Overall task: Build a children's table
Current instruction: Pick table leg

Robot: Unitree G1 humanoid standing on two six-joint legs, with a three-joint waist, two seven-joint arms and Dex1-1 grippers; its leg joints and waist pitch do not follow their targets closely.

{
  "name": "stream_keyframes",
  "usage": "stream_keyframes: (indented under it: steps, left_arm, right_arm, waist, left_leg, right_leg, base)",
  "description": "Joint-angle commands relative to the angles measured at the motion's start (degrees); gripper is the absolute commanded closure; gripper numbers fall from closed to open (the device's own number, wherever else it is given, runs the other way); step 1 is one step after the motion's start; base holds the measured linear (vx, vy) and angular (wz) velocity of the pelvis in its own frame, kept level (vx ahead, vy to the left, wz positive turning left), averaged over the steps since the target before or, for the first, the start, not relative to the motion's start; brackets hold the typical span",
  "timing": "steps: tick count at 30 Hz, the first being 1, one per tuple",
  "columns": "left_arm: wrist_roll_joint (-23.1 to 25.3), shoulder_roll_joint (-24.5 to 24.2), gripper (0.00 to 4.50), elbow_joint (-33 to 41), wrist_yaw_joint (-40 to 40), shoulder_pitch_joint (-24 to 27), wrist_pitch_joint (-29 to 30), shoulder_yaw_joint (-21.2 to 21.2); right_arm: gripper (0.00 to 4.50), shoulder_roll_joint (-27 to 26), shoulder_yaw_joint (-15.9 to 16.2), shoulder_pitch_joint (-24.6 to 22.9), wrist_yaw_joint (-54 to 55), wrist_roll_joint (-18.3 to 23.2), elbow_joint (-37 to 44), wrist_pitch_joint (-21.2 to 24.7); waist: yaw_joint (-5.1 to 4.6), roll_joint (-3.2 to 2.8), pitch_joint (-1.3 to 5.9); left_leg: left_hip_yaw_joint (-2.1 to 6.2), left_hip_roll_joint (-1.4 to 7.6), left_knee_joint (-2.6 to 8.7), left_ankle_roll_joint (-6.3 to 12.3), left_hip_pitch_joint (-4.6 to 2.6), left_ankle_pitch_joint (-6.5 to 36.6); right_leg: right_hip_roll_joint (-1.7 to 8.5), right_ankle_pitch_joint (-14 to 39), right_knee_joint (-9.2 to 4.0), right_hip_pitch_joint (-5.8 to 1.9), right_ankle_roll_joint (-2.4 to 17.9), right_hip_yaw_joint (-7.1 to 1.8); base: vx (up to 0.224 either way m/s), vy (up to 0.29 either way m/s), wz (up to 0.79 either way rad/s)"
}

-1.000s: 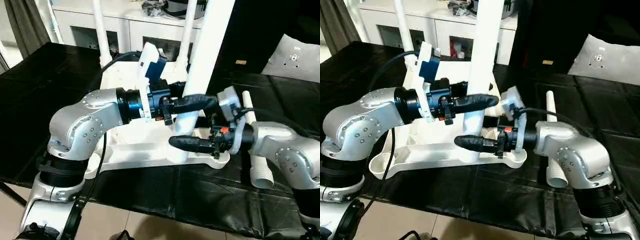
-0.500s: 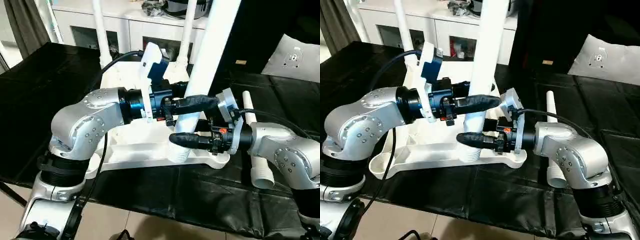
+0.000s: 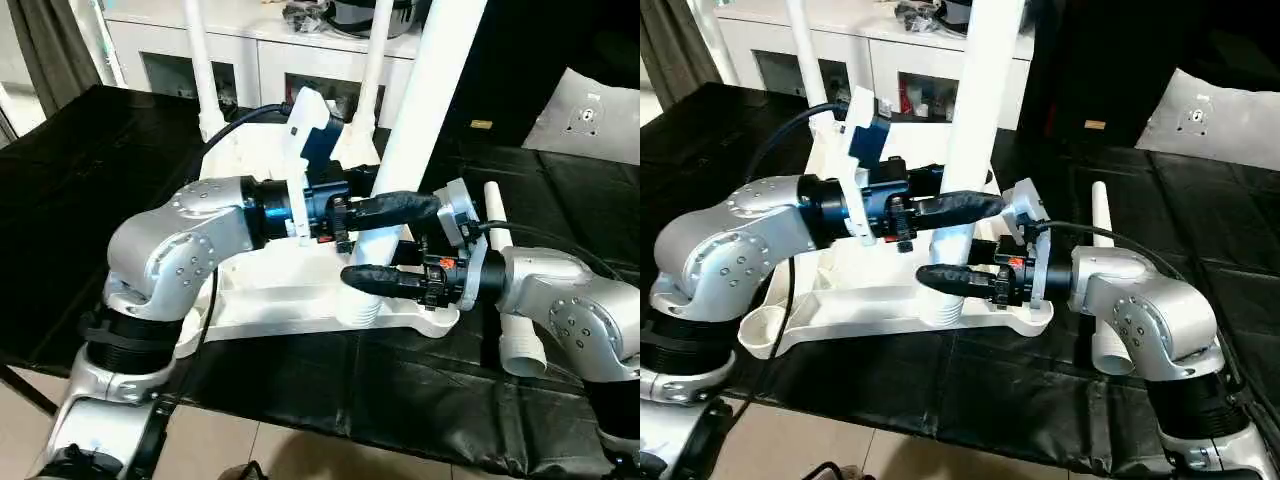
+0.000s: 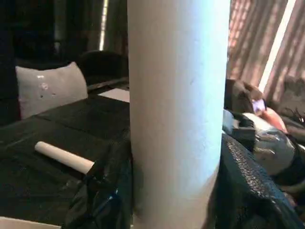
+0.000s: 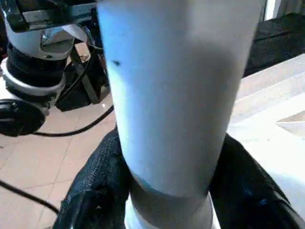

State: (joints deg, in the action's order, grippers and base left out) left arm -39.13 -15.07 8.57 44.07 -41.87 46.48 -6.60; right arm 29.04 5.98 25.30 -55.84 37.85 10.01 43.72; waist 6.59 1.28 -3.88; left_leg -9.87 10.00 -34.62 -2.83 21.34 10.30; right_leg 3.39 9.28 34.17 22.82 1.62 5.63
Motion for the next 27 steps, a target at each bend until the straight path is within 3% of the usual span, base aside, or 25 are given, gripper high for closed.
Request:
stream_keyframes:
  steps: [1,6,8,10,13,18,22,27]
  left_arm:
    - [-0.01,0.87,2.65,0.52,-1.85,-2.19,-0.66,1.40]
    - [0.91,0.95,2.65,0.49,-1.89,-2.21,-1.40,1.25]
    - [0.94,0.88,1.95,0.46,-1.71,-2.16,-1.28,1.13]
    - [0.40,1.00,1.87,0.47,-1.67,-2.08,-0.71,1.33]
    - [-6.51,4.47,1.63,1.24,-3.53,-2.18,2.05,5.50]
    - [-10.96,7.96,1.13,1.66,-6.00,-2.27,2.76,8.08]
    - [-10.80,9.10,0.87,1.93,-6.66,-1.81,2.57,7.54]
    - [-7.14,10.95,0.49,2.88,-8.32,-0.29,2.00,3.61]
  right_arm:
    - [2.59,-0.24,1.63,-0.54,-0.12,-0.18,0.55,0.96]
    - [2.60,-0.34,1.84,-0.66,-0.07,-0.79,0.53,0.25]
    - [2.60,-0.40,1.93,-0.70,-0.08,-1.00,0.48,-0.06]
    - [2.60,-0.47,2.00,-0.73,-0.05,-1.16,0.45,-0.27]
    - [2.60,-0.86,2.20,-0.92,0.40,-1.69,0.29,-0.91]
    - [2.60,-1.23,2.43,-1.08,0.88,-2.07,0.14,-1.25]
    - [2.60,-1.32,2.65,-1.07,1.03,-2.27,0.14,-1.30]
    - [2.60,-1.87,2.86,-1.32,2.32,-2.40,0.76,-0.22]
  waist:
    - [0.18,0.55,4.60]
    - [0.16,0.58,4.58]
    - [0.13,0.61,4.55]
    - [0.11,0.57,4.54]
    - [0.08,0.66,4.56]
    - [0.15,0.71,4.52]
    - [0.21,0.77,4.53]
    - [0.13,0.81,4.44]
  left_leg:
    - [1.01,2.99,3.42,1.02,-0.54,6.96]
    - [0.96,2.94,3.37,1.15,-0.51,6.94]
    - [0.98,2.98,3.40,1.19,-0.55,7.01]
    - [0.98,2.99,3.38,1.19,-0.54,7.19]
    - [0.92,2.99,3.29,1.05,-0.44,7.18]
    - [0.94,2.95,3.26,1.35,-0.47,7.51]
    - [1.01,2.94,3.27,1.42,-0.43,7.40]
    - [1.01,2.92,3.28,1.37,-0.41,7.59]
  right_leg:
    - [5.21,20.73,-4.45,-3.29,4.79,-3.22]
    - [5.18,20.83,-4.50,-3.27,4.64,-3.24]
    - [5.18,20.83,-4.49,-3.25,4.67,-3.23]
    - [5.20,21.03,-4.56,-3.24,4.66,-3.21]
    - [5.28,20.50,-4.54,-3.34,5.79,-3.15]
    - [5.19,21.35,-4.62,-3.33,5.16,-3.13]
    - [5.19,21.93,-4.72,-3.35,4.32,-3.11]
    - [5.17,23.18,-4.97,-3.30,3.24,-3.13]
  base:
    - [0.000,0.000,0.00]
    - [0.000,0.000,0.00]
    - [0.000,0.000,0.00]
    - [0.000,0.000,0.00]
    - [0.000,0.000,0.00]
    - [0.000,0.000,0.00]
    - [0.000,0.000,0.00]
    - [0.000,0.000,0.00]
